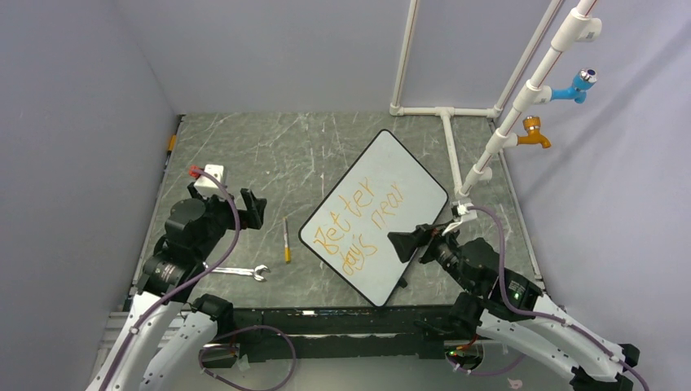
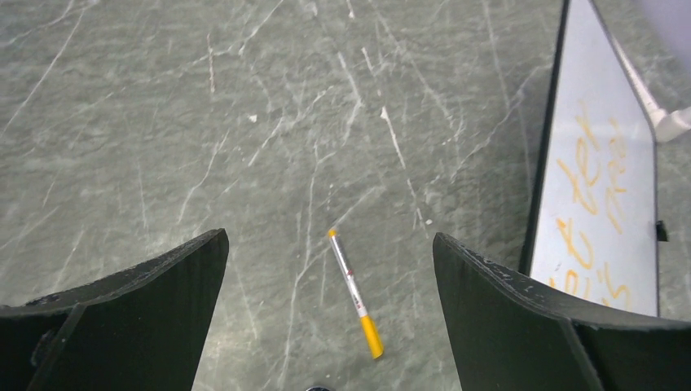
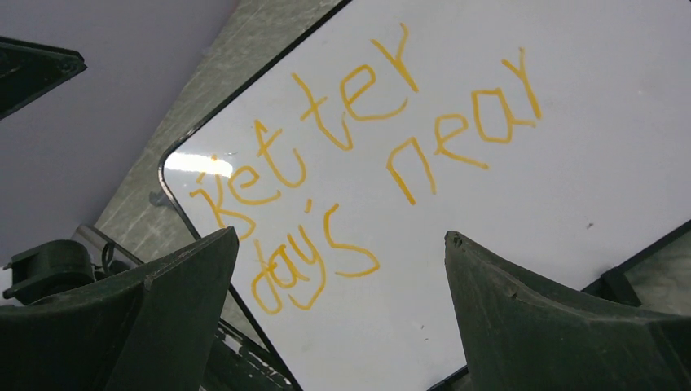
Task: Write a sentence on the whiteboard
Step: Reset both arms
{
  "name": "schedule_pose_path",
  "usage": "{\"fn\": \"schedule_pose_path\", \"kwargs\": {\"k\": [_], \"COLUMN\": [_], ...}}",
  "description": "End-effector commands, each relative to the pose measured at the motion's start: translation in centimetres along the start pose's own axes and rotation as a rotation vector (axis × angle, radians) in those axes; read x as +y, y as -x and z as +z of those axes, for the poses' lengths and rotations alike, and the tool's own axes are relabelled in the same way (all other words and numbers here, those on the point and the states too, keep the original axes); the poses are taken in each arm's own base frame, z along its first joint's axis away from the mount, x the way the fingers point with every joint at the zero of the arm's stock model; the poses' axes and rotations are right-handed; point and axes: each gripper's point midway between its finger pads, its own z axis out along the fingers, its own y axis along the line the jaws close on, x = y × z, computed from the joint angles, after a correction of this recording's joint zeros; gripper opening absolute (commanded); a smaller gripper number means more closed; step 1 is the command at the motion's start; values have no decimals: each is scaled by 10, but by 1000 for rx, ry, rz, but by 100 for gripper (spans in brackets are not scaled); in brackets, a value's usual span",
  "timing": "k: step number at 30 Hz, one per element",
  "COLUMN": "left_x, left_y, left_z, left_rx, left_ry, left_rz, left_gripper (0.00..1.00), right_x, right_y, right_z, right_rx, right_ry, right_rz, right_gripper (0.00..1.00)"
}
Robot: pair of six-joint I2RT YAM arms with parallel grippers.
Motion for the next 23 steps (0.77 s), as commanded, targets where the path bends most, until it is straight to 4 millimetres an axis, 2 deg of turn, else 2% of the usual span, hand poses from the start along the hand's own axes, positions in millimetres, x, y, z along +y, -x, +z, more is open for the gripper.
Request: {"fn": "schedule_pose_path", "kwargs": {"k": [1, 10, 23], "left_x": [11, 5, 6], "left_y": [7, 7, 6], "left_z": [-5, -8, -9], "left_rx": [-5, -36, -27], "left_ry": [57, 20, 22], "left_rz": [24, 15, 12], "left_gripper": [99, 99, 99], "right_x": [-12, -25, -19], "right_y": [2, 11, 20], "right_z": [-5, -13, -17], "right_rx": [-67, -100, -120], "right_ry": [-28, -84, -57], "right_rz": [83, 53, 49], "right_gripper": [100, 100, 100]}}
